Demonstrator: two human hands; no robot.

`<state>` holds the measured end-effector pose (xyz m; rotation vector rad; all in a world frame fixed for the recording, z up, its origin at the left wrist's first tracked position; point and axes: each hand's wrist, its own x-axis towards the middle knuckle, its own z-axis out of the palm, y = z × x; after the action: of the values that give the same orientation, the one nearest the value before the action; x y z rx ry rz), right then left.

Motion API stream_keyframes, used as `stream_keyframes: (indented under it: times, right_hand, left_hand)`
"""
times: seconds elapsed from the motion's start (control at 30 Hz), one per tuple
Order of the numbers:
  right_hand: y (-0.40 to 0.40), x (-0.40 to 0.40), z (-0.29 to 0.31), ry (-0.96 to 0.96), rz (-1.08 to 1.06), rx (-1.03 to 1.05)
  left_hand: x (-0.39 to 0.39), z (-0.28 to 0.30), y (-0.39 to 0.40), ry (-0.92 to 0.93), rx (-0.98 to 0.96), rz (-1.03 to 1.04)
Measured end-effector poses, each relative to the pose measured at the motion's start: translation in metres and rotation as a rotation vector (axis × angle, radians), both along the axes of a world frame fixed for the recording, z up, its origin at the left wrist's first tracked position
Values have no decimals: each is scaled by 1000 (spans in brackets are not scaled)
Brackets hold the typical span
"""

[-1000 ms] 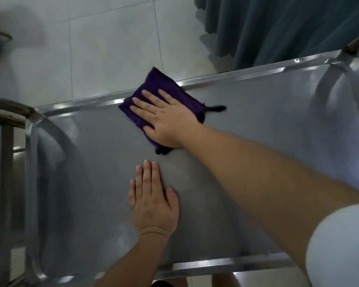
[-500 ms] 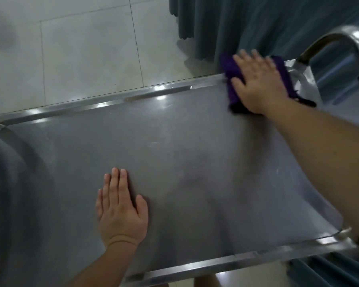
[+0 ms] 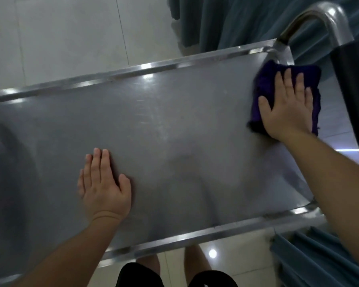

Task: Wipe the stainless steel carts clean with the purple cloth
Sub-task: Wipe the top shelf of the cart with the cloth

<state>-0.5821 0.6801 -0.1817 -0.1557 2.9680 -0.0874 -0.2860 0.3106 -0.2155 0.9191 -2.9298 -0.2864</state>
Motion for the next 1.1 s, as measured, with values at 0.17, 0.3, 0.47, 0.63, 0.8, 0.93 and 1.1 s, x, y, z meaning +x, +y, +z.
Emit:
stream_keyframes:
  times: [0.17,0.3,0.47,0.63,0.8,0.93,1.1]
  right_hand:
    - [41,112,3,-39,-116,-25]
    - [64,195,8,-142,-204,21]
    - [48,271,9,-247,-159,-7]
    - [33,273,2,-261,82,30]
    - [13,153,-5,-174,308,10]
    - [-33,33,-9,-81,399,22]
    - [-102,-69,-3,-74,329,-6]
  left_hand:
    - [0,4,1,2,9,-6]
    - [-3,6,2,-19,28,-9]
    - [-2,4,1,2,30,-12]
    - [-2,1,-1,-2,12,-28]
    - [-3,2,-3,-26,18,-28]
    - [-2,1,-4,-37,18,-25]
    - [-3,4,-3,-29,16,-24]
